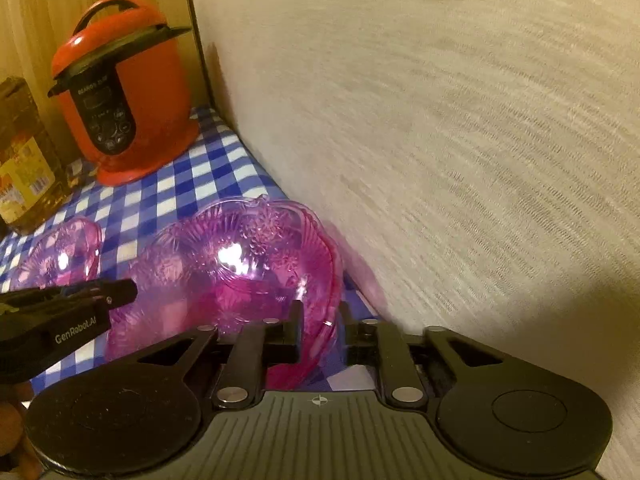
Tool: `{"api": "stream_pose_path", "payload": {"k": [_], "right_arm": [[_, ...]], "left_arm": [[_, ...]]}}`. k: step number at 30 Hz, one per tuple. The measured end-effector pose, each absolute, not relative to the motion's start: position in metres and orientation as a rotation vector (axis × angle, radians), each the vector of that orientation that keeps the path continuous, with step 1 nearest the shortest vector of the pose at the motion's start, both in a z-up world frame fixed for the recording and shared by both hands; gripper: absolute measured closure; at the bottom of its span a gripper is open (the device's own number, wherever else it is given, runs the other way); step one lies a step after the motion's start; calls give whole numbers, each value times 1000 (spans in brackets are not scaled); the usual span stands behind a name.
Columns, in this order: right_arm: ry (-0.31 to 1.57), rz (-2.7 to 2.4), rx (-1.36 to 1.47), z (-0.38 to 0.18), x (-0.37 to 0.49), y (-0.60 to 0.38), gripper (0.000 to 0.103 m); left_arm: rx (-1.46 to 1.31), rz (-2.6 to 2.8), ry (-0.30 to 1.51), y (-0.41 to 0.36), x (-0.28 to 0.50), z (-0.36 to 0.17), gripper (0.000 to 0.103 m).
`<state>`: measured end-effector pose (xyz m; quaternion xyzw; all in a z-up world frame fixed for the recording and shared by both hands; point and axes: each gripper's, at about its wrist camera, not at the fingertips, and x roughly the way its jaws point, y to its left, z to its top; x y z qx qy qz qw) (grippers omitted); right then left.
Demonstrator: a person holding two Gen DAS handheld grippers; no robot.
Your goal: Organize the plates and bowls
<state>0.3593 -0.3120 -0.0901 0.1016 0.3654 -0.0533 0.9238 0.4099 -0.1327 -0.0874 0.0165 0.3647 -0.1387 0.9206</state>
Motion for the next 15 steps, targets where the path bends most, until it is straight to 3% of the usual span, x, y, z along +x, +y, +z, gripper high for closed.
{"api": "stream_pose_path", "payload": {"k": [2, 15], "right_arm": [[755, -101, 241, -91, 359, -316, 61], [742, -78, 304, -87, 346, -326, 61]], "left_arm": [[24, -276, 744, -129, 410, -86, 84], [-185, -207, 722, -83, 402, -68, 81]]}}
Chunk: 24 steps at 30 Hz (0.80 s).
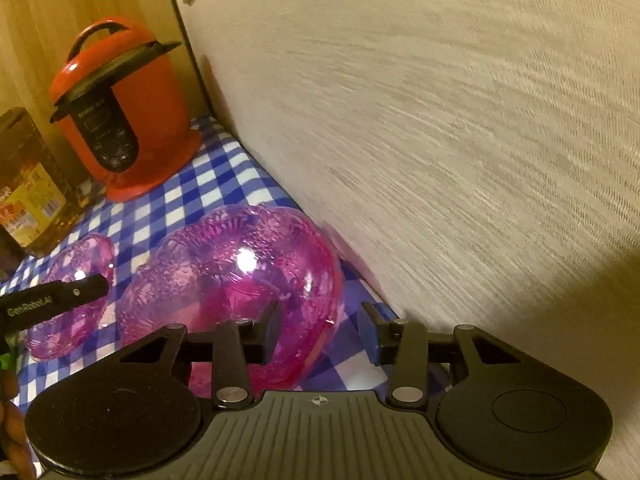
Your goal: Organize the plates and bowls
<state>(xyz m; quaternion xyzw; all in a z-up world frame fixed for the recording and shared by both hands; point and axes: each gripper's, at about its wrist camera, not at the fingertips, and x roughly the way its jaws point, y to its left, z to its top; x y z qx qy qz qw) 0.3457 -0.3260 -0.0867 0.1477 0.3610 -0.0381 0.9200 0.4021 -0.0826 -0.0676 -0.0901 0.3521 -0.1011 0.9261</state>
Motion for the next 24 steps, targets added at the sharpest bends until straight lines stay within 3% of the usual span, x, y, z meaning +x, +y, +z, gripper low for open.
{"api": "stream_pose_path", "payload": {"k": [7, 14, 21, 24], "right_arm": [[681, -29, 282, -69, 338, -309, 61], [621, 24, 317, -54, 329, -292, 61], [602, 117, 326, -42, 328, -256, 61], [602, 159, 319, -39, 328, -235, 61]], "left_arm": [[-259, -159, 680, -55, 384, -50, 81], [-251, -107, 646, -28, 368, -34, 66], [-321, -10, 672, 19, 360, -34, 63], [-330, 26, 667, 36, 356, -37, 56]]}}
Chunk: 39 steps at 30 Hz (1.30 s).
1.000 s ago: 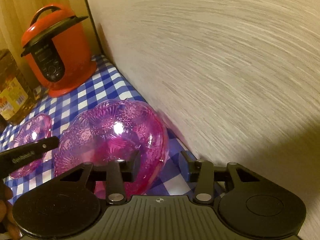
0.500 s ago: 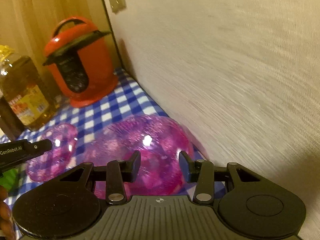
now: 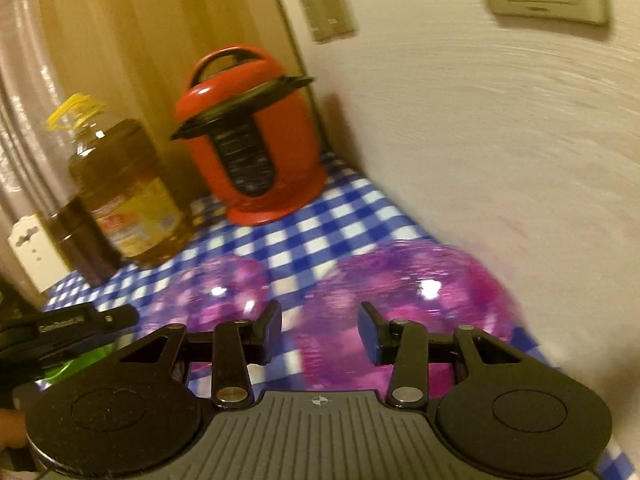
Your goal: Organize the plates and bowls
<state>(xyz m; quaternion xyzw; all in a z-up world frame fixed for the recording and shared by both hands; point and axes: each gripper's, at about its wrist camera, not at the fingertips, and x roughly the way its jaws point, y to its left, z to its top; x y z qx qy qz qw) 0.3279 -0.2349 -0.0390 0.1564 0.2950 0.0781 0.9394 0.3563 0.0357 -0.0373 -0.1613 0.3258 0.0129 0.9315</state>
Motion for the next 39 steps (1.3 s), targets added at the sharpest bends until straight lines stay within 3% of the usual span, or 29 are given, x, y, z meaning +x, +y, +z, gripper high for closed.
{"api": "stream_pose_path", "payload": {"k": [21, 36, 39], "right_arm": [[694, 210, 376, -61, 400, -184, 61], [773, 228, 261, -94, 447, -161, 61], [781, 223, 228, -99, 451, -158, 65]], "left_arm": [[-370, 81, 757, 69, 389, -79, 55], [-388, 91, 774, 69, 407, -99, 57], [-392, 96, 785, 69, 409, -105, 58]]}}
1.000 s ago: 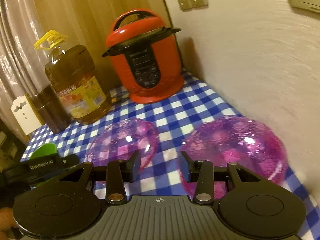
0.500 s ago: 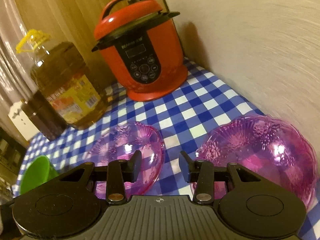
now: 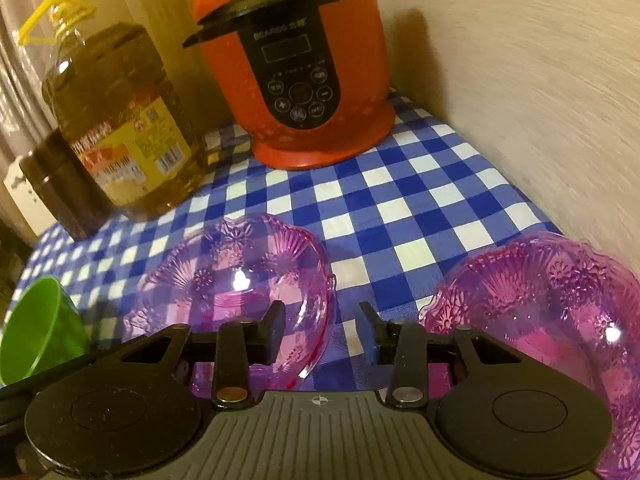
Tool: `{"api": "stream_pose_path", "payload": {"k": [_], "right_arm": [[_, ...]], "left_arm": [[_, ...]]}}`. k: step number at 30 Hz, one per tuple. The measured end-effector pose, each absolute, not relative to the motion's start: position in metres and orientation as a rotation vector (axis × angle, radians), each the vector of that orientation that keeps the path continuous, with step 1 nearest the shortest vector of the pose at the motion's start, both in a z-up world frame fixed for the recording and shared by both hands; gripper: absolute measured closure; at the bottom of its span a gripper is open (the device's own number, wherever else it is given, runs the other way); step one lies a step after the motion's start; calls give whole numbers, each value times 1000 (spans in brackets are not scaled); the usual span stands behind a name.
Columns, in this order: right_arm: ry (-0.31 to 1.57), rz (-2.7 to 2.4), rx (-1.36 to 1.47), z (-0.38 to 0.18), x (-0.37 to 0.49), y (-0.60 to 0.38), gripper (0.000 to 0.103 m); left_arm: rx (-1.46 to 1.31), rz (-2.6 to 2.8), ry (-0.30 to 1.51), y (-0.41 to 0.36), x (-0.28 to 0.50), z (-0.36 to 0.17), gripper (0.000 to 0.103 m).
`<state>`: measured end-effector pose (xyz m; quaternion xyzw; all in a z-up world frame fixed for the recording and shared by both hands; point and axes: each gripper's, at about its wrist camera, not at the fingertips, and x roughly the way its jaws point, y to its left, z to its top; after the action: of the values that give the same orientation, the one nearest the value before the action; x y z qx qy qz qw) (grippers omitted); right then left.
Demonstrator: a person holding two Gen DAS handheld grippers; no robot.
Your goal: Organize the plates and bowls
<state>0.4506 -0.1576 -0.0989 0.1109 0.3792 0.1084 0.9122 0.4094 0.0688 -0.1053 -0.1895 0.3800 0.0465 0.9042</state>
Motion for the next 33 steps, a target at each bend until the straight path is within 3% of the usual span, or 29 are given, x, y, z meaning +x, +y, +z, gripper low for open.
{"api": "stream_pose_path", "payload": {"k": [9, 14, 20, 33], "right_arm": [[812, 223, 161, -108, 458, -148, 71], [820, 239, 143, -111, 459, -143, 77], [831, 236, 149, -113, 461, -145, 84], [810, 240, 139, -108, 458, -144, 88]], "left_arm": [[-409, 99, 788, 73, 414, -113, 69], [-414, 98, 785, 73, 415, -113, 82], [-411, 91, 787, 72, 416, -113, 91], [-393, 80, 767, 72, 412, -107, 92]]}}
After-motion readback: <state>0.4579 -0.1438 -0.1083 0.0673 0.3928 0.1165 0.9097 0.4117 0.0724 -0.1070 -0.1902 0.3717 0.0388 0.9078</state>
